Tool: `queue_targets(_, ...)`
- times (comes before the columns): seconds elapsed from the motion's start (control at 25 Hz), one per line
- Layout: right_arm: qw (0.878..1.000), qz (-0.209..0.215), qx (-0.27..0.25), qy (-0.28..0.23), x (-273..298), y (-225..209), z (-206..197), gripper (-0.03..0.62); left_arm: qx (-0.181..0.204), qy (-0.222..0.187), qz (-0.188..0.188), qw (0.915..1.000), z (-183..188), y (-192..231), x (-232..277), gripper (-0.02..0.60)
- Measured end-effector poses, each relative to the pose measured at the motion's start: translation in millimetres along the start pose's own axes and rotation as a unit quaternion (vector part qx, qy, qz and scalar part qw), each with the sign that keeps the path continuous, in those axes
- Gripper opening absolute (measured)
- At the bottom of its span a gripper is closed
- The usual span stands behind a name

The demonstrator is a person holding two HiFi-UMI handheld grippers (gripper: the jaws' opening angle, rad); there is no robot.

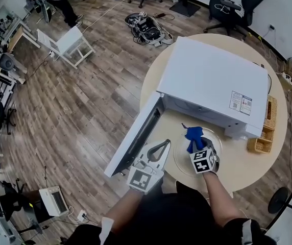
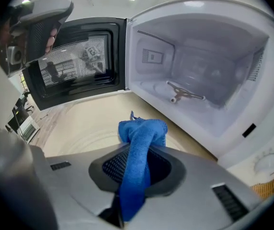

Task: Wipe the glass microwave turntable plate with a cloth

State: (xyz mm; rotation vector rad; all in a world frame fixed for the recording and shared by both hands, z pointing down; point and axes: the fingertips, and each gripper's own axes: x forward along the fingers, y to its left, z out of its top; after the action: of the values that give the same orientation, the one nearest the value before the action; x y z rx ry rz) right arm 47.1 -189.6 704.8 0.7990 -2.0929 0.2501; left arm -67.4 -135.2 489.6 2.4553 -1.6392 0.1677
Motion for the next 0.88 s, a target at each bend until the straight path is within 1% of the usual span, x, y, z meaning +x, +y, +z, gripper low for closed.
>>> queue_targets(0.24, 0.999, -0.031, 0.017, 0.011, -11.9, -22.5, -13.8, 0.064, 0.005, 0.004, -0.013, 0.9999, 1.2, -6.2, 1.7, 0.006)
queue_targets(0.36, 0.998, -0.054, 0.027, 0.02, -19.4, -36.1, -25.0, 0.064, -0.001, 0.003, -0.025, 0.9997, -0.6, -14.8, 7.4, 0.006)
queue_targets(0.52, 0.996, -0.07, 0.039, 0.023, -21.0, -42.8, -33.9, 0.064, -0.006, 0.003, -0.029, 0.9996, -4.0, -17.2, 7.5, 0.006)
queue_targets(0.72, 0.993, -0.095, 0.062, 0.023, -30.2, -58.2, -45.5, 0.069, 0.005, 0.008, -0.043, 0.999, -4.4, -24.0, 6.9, 0.006)
queue_targets(0.88, 0.991, -0.114, 0.067, 0.027, -39.1, -66.8, -56.5, 0.071, 0.01, 0.011, -0.045, 0.9989, -3.9, -24.2, 4.4, 0.006)
